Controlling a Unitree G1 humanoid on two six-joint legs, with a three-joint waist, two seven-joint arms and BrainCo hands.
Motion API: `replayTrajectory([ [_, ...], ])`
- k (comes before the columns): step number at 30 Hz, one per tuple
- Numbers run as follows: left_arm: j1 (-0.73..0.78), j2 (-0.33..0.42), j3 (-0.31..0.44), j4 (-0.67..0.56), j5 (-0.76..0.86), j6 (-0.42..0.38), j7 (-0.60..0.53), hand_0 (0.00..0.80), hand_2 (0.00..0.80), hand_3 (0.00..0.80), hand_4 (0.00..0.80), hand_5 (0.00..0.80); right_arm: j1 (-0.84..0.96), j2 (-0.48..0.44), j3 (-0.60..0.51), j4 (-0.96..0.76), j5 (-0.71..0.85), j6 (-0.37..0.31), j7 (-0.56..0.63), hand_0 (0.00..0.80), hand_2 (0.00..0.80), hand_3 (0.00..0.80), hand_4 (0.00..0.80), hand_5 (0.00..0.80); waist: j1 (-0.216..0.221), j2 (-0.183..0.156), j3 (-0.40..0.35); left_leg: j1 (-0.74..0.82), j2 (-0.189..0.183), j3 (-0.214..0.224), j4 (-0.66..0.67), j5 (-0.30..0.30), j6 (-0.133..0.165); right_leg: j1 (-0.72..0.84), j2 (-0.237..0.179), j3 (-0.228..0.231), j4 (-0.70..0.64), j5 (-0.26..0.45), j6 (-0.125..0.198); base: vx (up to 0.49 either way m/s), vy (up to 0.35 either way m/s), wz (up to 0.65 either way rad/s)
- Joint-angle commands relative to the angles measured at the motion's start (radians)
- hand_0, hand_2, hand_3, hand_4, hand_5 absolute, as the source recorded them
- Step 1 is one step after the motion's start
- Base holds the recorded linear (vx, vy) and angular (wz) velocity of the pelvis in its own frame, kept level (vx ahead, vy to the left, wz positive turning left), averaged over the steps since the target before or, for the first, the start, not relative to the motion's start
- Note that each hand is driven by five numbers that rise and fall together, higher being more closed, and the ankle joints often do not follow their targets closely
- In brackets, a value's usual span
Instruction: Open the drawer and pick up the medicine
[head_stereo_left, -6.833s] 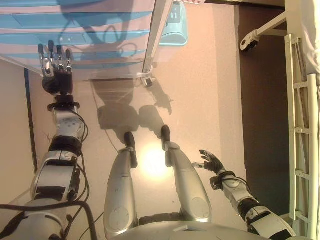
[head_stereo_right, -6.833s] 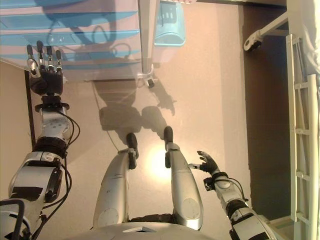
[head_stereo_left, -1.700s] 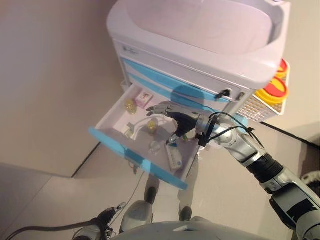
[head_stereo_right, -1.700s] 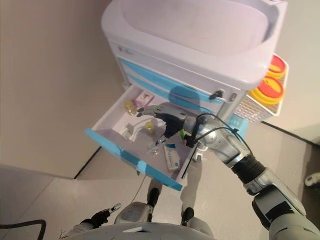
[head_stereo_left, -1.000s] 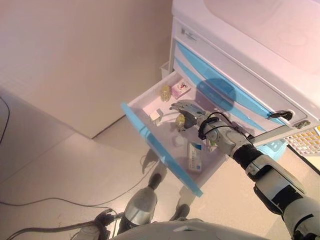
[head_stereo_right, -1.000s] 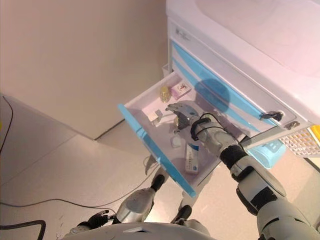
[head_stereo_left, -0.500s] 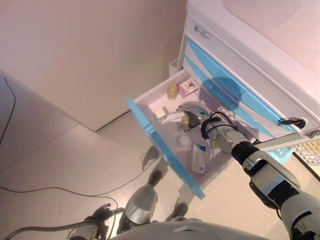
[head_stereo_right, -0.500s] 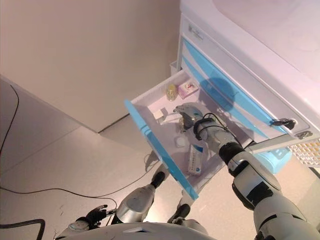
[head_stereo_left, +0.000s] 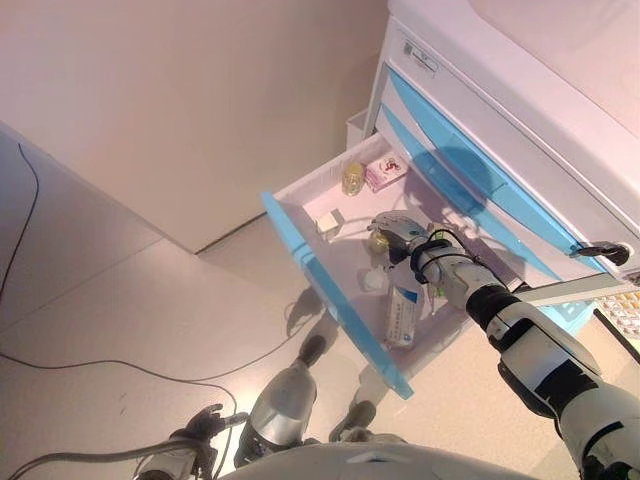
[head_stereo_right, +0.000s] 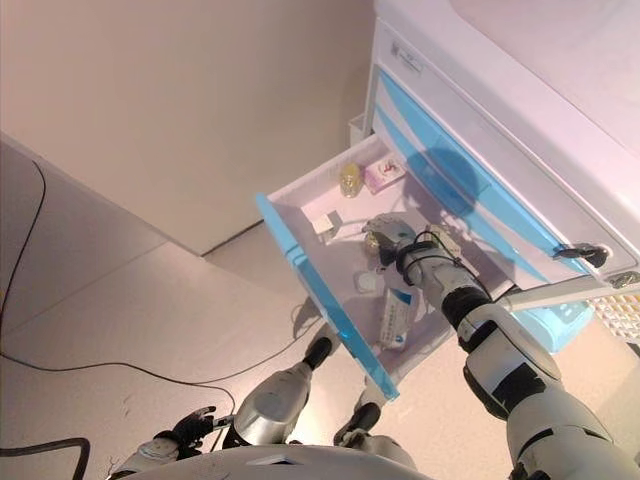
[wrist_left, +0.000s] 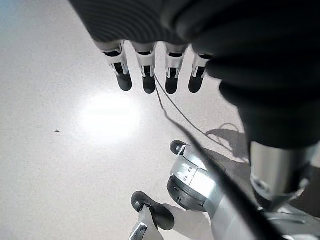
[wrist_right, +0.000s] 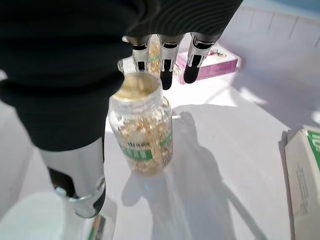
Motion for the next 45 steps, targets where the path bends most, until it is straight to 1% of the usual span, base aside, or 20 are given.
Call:
replayTrajectory([
  [1, 0.014, 0.046, -0.044, 0.007, -0.006, -0.026, -0.007, 0.000, 0.000, 0.000, 0.000, 0.000, -0.074, 0.008, 0.040, -0.003, -0.012, 0.014, -0.046, 0.000, 0.000, 0.000, 0.000, 0.000, 0.007, 0.007, -0.012, 0.014, -0.047, 0.022, 0.009, -0.077, 0.049, -0.087, -0.077, 0.098, 0.100, 0.070, 0.064, 0.000, 0.000, 0.00],
  [7, 0.009, 0.044, -0.056, 0.005, -0.007, -0.031, -0.009, 0.000, 0.000, 0.000, 0.000, 0.000, -0.078, 0.014, 0.031, 0.014, -0.012, 0.036, -0.083, 0.000, 0.000, 0.000, 0.000, 0.000, 0.011, 0.014, -0.002, 0.010, -0.050, 0.013, 0.012, -0.075, 0.049, -0.092, -0.077, 0.091, 0.105, 0.068, 0.062, 0.000, 0.000, 0.00],
  [14, 0.013, 0.041, -0.064, 0.000, -0.012, -0.038, -0.012, 0.000, 0.000, 0.000, 0.000, 0.000, -0.091, 0.020, 0.021, 0.011, 0.001, 0.076, -0.120, 0.000, 0.000, 0.000, 0.000, 0.000, 0.016, 0.024, 0.008, 0.005, -0.053, 0.008, 0.020, -0.076, 0.050, -0.097, -0.079, 0.087, 0.116, 0.065, 0.061, 0.000, 0.000, 0.00],
  [21, 0.020, 0.042, -0.068, 0.000, -0.010, -0.048, -0.016, 0.000, 0.000, 0.000, 0.000, 0.000, -0.104, 0.009, 0.009, 0.030, 0.006, 0.083, -0.142, 0.000, 0.000, 0.000, 0.000, 0.000, 0.021, 0.029, 0.014, 0.002, -0.057, 0.004, 0.025, -0.077, 0.053, -0.099, -0.081, 0.083, 0.120, 0.065, 0.063, 0.009, 0.003, 0.00],
  [24, 0.024, 0.046, -0.070, -0.001, -0.008, -0.051, -0.020, 0.000, 0.000, 0.000, 0.000, 0.000, -0.109, 0.004, 0.009, 0.040, 0.003, 0.100, -0.150, 0.000, 0.000, 0.000, 0.000, 0.000, 0.024, 0.031, 0.017, 0.000, -0.059, 0.003, 0.027, -0.077, 0.054, -0.099, -0.082, 0.081, 0.122, 0.065, 0.064, 0.000, 0.000, 0.00],
  [37, 0.018, 0.051, -0.079, -0.003, -0.017, -0.063, -0.018, 0.000, 0.000, 0.000, 0.000, 0.000, -0.123, -0.004, 0.016, 0.083, -0.010, 0.119, -0.112, 0.000, 0.000, 0.000, 0.000, 0.000, 0.026, 0.034, 0.037, -0.009, -0.062, 0.009, 0.036, -0.081, 0.059, -0.113, -0.088, 0.081, 0.133, 0.069, 0.069, 0.002, 0.000, 0.02],
  [45, 0.007, 0.055, -0.081, -0.001, -0.020, -0.064, -0.021, 0.000, 0.000, 0.000, 0.000, 0.000, -0.128, 0.002, 0.016, 0.102, 0.003, 0.119, -0.115, 0.000, 0.000, 0.000, 0.000, 0.000, 0.029, 0.035, 0.049, -0.017, -0.063, 0.009, 0.039, -0.082, 0.060, -0.119, -0.088, 0.079, 0.137, 0.070, 0.069, 0.000, 0.000, 0.00],
])
